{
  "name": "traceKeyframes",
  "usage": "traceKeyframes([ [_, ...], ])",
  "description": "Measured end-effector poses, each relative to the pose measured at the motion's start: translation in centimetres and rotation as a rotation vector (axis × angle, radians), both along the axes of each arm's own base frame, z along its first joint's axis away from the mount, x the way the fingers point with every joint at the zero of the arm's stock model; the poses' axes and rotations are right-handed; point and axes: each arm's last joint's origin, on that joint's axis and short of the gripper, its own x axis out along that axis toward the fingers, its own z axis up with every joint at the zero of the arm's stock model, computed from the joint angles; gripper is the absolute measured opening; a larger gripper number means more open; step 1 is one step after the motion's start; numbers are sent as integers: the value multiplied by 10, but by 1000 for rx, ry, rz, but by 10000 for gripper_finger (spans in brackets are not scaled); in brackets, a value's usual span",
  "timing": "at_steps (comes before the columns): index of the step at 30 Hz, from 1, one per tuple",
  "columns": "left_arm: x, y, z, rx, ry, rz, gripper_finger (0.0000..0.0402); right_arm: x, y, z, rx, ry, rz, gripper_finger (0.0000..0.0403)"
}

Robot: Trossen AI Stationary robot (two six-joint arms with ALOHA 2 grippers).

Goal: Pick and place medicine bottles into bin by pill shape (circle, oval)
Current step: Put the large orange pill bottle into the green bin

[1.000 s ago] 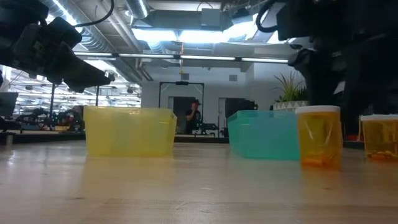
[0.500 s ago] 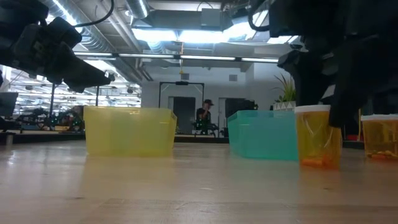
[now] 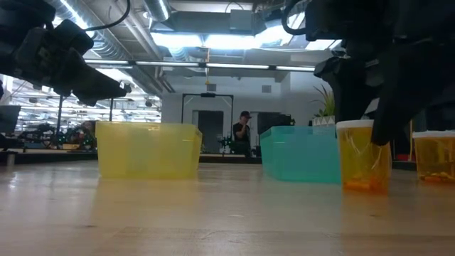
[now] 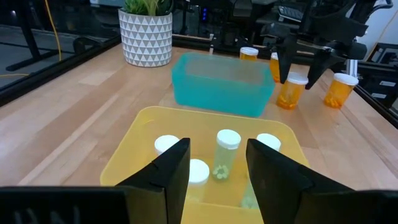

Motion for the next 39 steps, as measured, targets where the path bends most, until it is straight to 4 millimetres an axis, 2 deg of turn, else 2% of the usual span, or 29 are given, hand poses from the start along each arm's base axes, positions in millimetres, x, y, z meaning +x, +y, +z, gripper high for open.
traceKeyframes([
  [6,0,0,0,0,0,0,150,1,0,0,6,-9,-3,207],
  [10,0,0,0,0,0,0,150,3,3,7,50,-9,-36,201],
  [14,0,0,0,0,0,0,150,8,6,27,39,-13,-41,208],
  [24,0,0,0,0,0,0,150,11,-5,89,-245,-53,-108,208],
  [28,0,0,0,0,0,0,150,11,-21,104,-280,-65,-152,207],
  [31,0,0,0,0,0,0,150,8,-41,107,-284,-59,-190,206],
  [35,0,0,0,0,0,0,150,-1,-71,105,-246,-80,-259,206],
  [39,0,0,0,0,0,0,150,-8,-96,89,-129,-167,-248,206],
])
